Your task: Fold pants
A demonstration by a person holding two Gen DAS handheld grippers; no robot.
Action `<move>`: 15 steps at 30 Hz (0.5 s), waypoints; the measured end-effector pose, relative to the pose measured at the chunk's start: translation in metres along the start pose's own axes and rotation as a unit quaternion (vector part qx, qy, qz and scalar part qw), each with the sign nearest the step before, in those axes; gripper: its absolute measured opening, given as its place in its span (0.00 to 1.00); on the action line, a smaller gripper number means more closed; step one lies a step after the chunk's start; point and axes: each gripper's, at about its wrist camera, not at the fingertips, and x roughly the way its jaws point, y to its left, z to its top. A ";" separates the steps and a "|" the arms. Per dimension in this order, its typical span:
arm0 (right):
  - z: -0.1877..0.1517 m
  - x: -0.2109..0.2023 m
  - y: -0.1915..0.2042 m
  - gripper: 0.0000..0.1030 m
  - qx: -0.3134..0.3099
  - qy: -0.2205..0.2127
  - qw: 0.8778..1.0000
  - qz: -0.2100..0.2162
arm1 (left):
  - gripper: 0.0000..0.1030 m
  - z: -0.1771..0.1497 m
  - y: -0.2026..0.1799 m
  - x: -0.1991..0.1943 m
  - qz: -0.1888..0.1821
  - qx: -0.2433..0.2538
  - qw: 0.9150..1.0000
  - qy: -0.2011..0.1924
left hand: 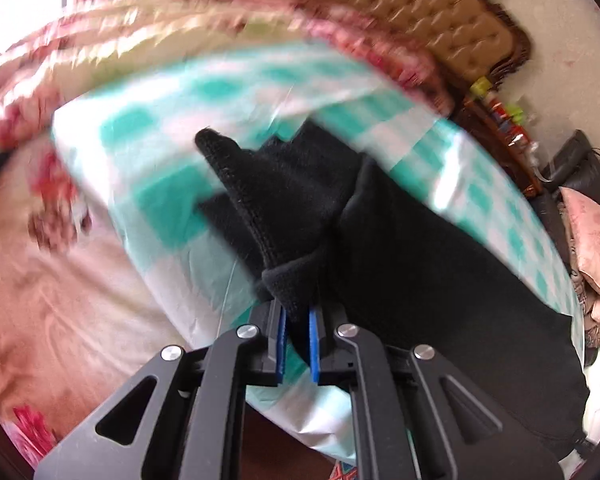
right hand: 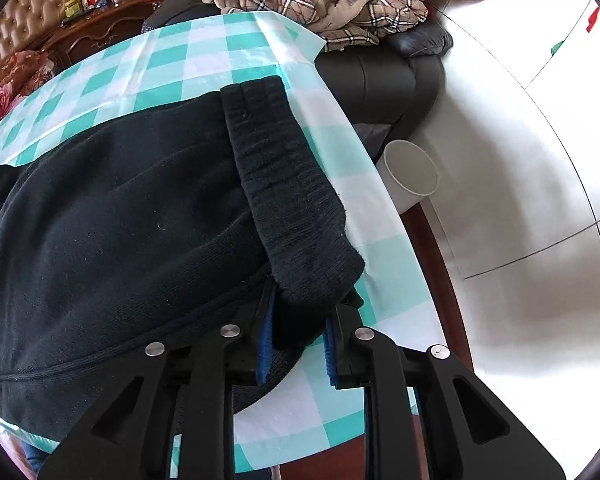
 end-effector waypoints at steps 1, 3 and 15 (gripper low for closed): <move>0.001 -0.002 -0.002 0.19 0.004 0.002 1.000 0.000 | 0.08 -0.003 0.006 0.008 -0.008 -0.010 1.000 0.007; 0.003 -0.010 -0.008 0.33 0.022 0.002 1.000 0.000 | 0.11 -0.005 0.005 0.005 -0.009 -0.001 1.000 -0.002; 0.047 -0.139 0.105 0.71 -0.092 -0.208 0.973 0.040 | 0.12 -0.005 0.004 0.006 -0.009 0.008 1.000 -0.004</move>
